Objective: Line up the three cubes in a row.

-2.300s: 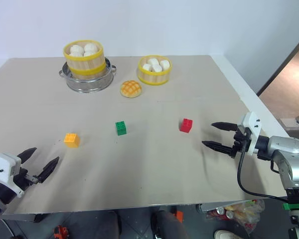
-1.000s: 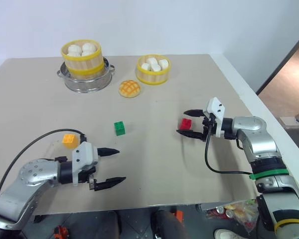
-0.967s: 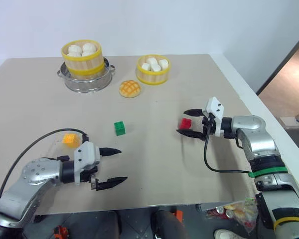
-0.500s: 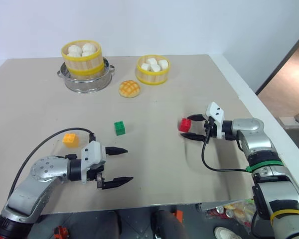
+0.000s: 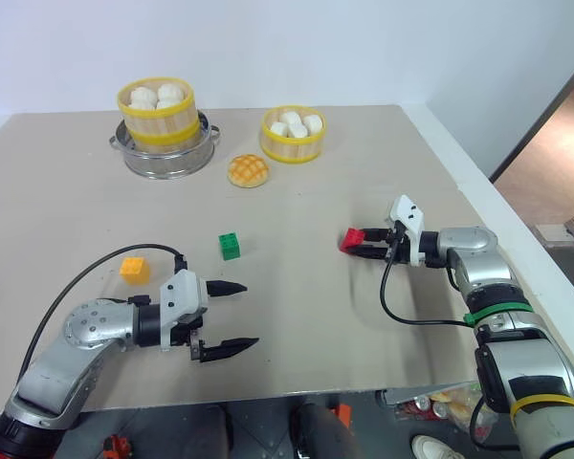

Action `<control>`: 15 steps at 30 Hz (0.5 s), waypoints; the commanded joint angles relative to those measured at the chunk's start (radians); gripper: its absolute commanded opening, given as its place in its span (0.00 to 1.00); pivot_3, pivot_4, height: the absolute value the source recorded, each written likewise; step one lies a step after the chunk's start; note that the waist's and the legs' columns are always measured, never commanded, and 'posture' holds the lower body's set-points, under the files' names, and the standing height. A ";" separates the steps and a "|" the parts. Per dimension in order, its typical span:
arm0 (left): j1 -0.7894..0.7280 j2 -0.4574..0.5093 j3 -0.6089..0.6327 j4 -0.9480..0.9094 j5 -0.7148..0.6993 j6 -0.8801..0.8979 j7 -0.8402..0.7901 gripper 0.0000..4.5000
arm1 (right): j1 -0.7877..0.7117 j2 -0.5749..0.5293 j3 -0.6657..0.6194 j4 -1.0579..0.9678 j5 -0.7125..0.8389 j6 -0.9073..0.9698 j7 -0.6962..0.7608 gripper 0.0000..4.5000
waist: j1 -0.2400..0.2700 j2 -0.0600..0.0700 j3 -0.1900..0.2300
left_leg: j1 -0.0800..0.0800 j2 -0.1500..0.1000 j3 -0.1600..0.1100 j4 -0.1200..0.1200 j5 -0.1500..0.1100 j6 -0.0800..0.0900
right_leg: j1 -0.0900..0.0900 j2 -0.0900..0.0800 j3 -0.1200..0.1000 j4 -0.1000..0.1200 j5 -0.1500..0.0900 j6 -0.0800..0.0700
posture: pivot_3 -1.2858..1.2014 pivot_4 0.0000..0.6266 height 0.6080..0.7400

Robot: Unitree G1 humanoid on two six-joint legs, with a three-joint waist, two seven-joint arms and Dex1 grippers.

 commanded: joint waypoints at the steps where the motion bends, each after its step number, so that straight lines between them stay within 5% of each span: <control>1: 0.031 -0.019 0.045 -0.039 -0.014 -0.006 0.040 1.00 | 0.028 -0.019 0.002 -0.185 0.044 0.086 0.070 0.28 | 0.000 0.000 0.000 | 0.000 0.000 0.000 0.000 0.000 0.000 | 0.000 0.000 0.000 0.000 0.000 0.000 | 0.52 0.24 1.00; 8: 0.209 -0.023 0.158 0.023 0.018 -0.129 0.034 1.00 | 0.154 -0.029 0.120 -0.647 0.106 0.271 0.214 0.28 | -0.006 0.001 -0.001 | 0.001 0.003 0.000 -0.001 0.000 0.000 | -0.001 0.002 0.000 0.001 -0.001 -0.002 | 0.52 0.24 1.00; 15: 0.263 -0.046 0.193 0.097 0.023 -0.217 0.027 1.00 | 0.066 0.022 0.192 -0.509 0.061 0.206 0.244 0.28 | -0.002 0.001 -0.001 | 0.001 0.002 0.000 0.004 0.000 0.000 | 0.000 0.001 -0.001 0.001 -0.002 -0.008 | 0.52 0.24 1.00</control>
